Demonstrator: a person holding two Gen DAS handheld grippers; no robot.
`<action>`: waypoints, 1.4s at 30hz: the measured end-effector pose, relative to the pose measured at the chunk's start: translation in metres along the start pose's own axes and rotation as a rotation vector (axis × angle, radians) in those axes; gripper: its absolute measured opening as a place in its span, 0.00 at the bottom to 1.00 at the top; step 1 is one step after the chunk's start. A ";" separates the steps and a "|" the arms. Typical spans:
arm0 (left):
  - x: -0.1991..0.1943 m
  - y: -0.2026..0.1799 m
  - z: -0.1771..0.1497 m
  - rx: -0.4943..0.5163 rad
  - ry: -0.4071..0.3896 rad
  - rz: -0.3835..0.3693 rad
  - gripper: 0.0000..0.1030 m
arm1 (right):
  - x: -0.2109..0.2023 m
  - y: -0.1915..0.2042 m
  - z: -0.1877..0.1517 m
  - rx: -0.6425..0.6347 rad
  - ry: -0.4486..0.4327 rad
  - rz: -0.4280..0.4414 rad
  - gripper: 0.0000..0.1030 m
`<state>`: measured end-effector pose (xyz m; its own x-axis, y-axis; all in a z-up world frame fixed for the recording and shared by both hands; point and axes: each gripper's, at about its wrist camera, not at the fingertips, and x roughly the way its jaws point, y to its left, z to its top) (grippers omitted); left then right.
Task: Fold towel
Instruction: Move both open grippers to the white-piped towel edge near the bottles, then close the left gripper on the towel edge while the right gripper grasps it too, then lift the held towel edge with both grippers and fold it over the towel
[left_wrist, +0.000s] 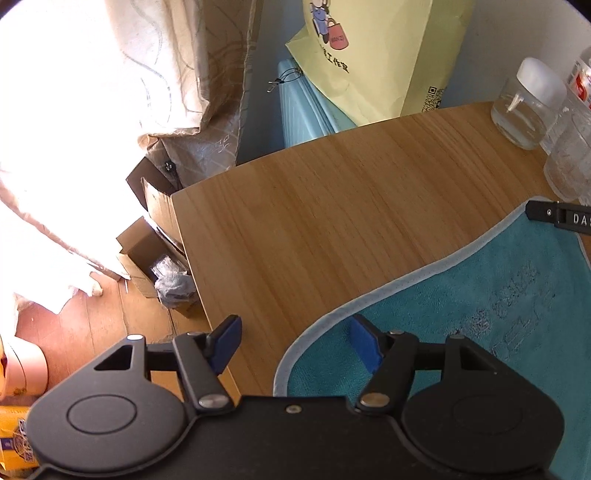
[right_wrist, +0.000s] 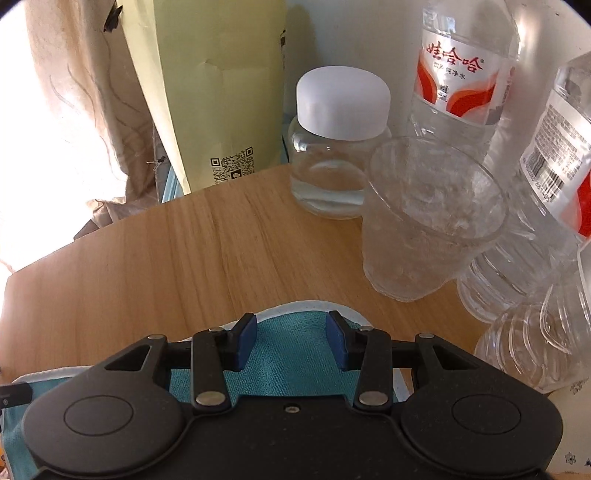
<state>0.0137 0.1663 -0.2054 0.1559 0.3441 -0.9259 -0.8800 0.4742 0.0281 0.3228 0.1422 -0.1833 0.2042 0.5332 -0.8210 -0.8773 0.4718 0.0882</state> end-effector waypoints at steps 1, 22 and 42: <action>-0.002 -0.001 -0.002 0.001 -0.011 -0.011 0.48 | 0.000 0.001 0.000 -0.017 0.004 -0.001 0.44; -0.027 -0.019 -0.017 -0.004 -0.077 -0.128 0.07 | -0.042 -0.003 -0.010 0.029 -0.072 0.108 0.04; -0.104 -0.040 -0.033 0.142 -0.212 -0.330 0.07 | -0.178 -0.046 -0.087 0.312 -0.326 -0.023 0.04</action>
<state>0.0178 0.0850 -0.1230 0.5213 0.3073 -0.7961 -0.6992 0.6886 -0.1920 0.2892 -0.0355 -0.0900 0.3918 0.6899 -0.6088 -0.7084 0.6484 0.2789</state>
